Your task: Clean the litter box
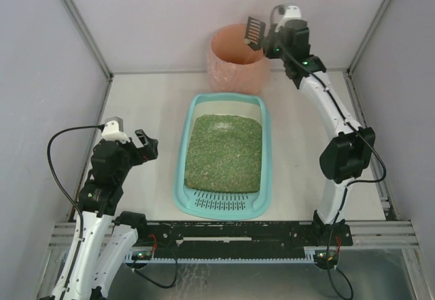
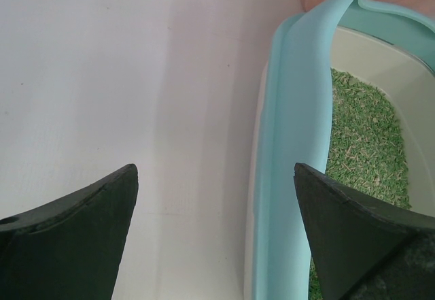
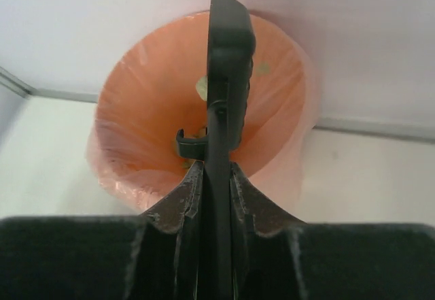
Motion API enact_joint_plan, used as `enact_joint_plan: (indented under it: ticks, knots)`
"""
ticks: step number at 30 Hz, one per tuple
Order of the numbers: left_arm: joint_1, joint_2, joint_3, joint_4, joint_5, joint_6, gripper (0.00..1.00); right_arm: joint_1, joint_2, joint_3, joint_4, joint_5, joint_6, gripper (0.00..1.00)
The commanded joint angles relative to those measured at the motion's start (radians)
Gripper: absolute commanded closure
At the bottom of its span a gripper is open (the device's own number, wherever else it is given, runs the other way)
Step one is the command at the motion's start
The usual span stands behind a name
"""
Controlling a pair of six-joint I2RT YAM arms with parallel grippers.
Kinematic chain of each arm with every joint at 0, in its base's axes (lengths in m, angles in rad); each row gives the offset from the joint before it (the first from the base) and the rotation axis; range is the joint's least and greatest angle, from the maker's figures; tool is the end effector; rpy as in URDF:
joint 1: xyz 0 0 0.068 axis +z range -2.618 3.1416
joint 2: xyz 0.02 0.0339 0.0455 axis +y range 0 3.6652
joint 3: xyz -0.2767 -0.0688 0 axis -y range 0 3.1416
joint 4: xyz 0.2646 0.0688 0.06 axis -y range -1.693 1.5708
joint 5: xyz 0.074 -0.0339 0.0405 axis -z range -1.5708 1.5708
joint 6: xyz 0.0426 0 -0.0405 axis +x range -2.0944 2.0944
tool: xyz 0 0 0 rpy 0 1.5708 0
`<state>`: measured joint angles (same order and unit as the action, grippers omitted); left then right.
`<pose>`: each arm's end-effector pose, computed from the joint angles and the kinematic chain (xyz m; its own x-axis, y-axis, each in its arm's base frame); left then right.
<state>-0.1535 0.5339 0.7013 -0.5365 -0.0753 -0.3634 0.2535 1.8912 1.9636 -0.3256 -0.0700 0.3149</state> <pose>0.1402 -0.0184 0.3155 -0.3628 -0.3025 -0.8814 -0.0490 0.9507 -0.3061 0.4634 0.1231 0.4259 -0.3284 0.2341 -0.9151 -0.2251 0.9215 0.3165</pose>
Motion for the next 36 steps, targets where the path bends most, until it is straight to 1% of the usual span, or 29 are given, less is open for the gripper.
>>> enact_joint_plan:
  ticks: [1,3,5,8,13,16,18,21,24,29,33,36]
  knots:
    - [0.013,-0.008,-0.007,0.026,-0.001,0.012,0.01,0.130,-0.052,-0.062,0.184,0.263,-0.555,1.00]
    - [0.012,-0.008,-0.007,0.026,0.003,0.012,0.00,0.158,-0.067,-0.115,0.259,0.290,-0.675,1.00]
    - [0.011,-0.006,-0.008,0.030,0.010,0.013,0.00,0.172,-0.075,-0.139,0.303,0.312,-0.741,1.00]
    - [0.012,-0.017,-0.008,0.036,0.024,0.024,0.00,0.179,-0.094,-0.151,0.323,0.318,-0.773,1.00]
    - [0.011,-0.054,-0.019,0.057,0.036,0.033,0.00,0.193,-0.135,-0.186,0.381,0.337,-0.874,1.00]
    - [0.011,-0.053,-0.027,0.064,0.060,0.017,0.00,0.206,-0.182,-0.216,0.380,0.342,-0.864,1.00]
    - [0.007,-0.048,-0.039,0.083,0.091,-0.005,0.00,0.221,-0.244,-0.271,0.387,0.344,-0.826,1.00]
    - [-0.020,-0.037,-0.057,0.123,0.112,-0.036,0.01,0.247,-0.375,-0.397,0.405,0.312,-0.729,1.00]
    - [-0.102,-0.013,-0.063,0.160,0.058,-0.039,0.01,0.260,-0.529,-0.519,0.380,0.287,-0.564,1.00]
    - [-0.281,0.080,-0.046,0.196,-0.063,-0.031,0.02,0.259,-0.763,-0.647,0.208,0.198,-0.265,1.00]
    - [-0.313,0.123,-0.042,0.196,-0.099,-0.033,0.04,0.259,-0.872,-0.725,0.079,0.097,-0.142,1.00]
    - [-0.314,0.122,-0.025,0.178,-0.113,-0.020,0.05,0.260,-0.907,-0.751,-0.034,0.028,-0.115,1.00]
